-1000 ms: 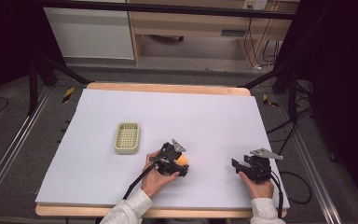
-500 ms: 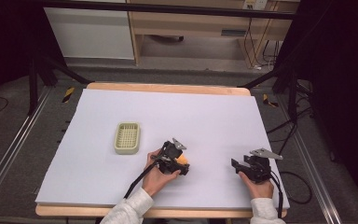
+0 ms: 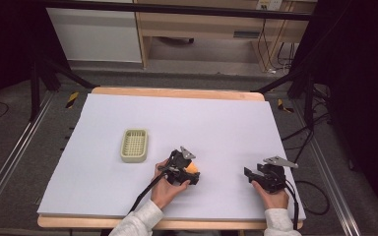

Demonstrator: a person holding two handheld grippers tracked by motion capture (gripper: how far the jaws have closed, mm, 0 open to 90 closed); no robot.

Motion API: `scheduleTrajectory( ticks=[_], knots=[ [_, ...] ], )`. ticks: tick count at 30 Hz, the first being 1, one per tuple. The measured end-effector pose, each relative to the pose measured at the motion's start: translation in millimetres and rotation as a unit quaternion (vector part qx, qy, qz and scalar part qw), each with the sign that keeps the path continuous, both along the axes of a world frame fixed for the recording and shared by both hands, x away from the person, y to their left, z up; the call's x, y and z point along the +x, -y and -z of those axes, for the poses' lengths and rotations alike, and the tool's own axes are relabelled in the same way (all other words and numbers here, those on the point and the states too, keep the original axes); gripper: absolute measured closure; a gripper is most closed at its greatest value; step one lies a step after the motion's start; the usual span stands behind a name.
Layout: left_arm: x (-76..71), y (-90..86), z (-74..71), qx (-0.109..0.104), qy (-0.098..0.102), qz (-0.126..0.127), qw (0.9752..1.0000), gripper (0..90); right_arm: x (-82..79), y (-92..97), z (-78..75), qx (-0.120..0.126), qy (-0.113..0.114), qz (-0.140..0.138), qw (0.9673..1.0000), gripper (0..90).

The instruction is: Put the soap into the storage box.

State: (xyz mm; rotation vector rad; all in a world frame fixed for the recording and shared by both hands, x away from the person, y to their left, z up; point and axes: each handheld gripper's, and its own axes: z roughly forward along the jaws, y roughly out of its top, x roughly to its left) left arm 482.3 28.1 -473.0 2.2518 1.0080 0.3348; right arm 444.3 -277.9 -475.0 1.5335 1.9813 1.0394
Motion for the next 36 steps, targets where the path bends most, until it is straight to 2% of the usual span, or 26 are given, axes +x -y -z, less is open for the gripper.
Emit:
scheduleTrajectory(
  ticks=[5,19,36],
  knots=[
    [-1.1,-3.1,-4.5,-0.006,0.005,0.006,1.0,26.9,0.2,0.0,0.2,-0.001,0.0,-0.001,1.0,41.5],
    [-1.2,-19.2,-36.8,-0.008,0.027,0.009,0.9996,26.9,-0.7,0.5,-0.5,0.0,0.005,0.002,1.0,41.5],
    [-0.1,-47.6,-72.3,-0.014,0.047,-0.005,0.9988,26.9,-1.5,1.3,-1.4,0.001,0.009,0.003,1.0,41.6]
  ],
)
